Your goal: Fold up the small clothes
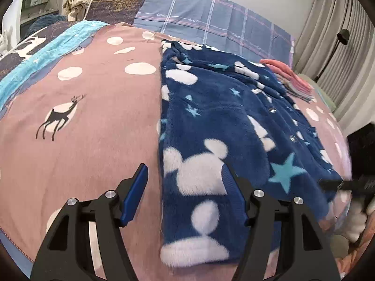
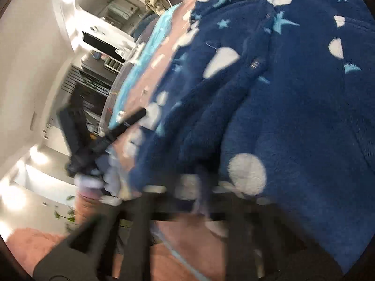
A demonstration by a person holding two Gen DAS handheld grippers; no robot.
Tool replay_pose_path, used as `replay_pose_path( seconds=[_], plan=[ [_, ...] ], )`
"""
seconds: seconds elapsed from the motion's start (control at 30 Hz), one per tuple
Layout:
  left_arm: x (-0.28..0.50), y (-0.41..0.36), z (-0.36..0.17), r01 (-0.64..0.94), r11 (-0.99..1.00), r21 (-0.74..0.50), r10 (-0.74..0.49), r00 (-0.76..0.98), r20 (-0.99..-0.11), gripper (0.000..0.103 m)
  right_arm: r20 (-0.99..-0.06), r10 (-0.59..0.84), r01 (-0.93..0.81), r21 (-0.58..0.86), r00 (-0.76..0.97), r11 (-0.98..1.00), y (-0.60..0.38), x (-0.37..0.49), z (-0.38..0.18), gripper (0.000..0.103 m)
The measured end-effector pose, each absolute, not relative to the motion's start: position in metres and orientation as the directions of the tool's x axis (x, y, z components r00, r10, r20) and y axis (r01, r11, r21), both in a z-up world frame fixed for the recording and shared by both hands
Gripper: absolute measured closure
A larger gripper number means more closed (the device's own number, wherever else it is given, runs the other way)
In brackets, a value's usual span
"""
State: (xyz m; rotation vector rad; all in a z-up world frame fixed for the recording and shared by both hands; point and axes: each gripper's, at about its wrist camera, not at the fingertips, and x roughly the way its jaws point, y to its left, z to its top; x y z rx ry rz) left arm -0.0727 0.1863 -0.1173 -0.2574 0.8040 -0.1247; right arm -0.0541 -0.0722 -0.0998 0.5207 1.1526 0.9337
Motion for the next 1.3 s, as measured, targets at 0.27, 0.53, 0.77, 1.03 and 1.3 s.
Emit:
replay_pose_path(
  seconds=[0.27,0.53,0.77,1.03,1.3],
  plan=[
    [-0.081,0.183,-0.134,0.05,0.938,-0.344,-0.294,0.644,-0.707,0.034,-0.526,0.78,-0.426,0.653,0.339,0.626,-0.131,-0.087,-0.038,0.103],
    [-0.083,0.179,-0.137,0.053,0.937,-0.345,-0.297,0.64,-0.708,0.033,-0.53,0.819,-0.318,0.755,0.221,0.574,-0.117,-0.069,-0.088,0.047],
    [-0.085,0.179,-0.137,0.045,0.929,-0.366,-0.308,0.642,-0.702,0.032,-0.552,0.807,-0.375,0.717,0.21,0.588,-0.082,-0.06,-0.088,0.098],
    [-0.082,0.176,-0.138,0.062,0.931,-0.361,-0.316,0.633,-0.706,0.032,-0.682,0.693,-0.306,0.625,0.234,0.718,-0.123,-0.065,-0.1,0.09],
    [-0.084,0.174,-0.139,0.083,0.919,-0.385,-0.351,0.615,-0.706,0.037,-0.627,0.59,-0.168,0.6,0.509,0.782,-0.231,-0.085,-0.069,0.058]
  ],
)
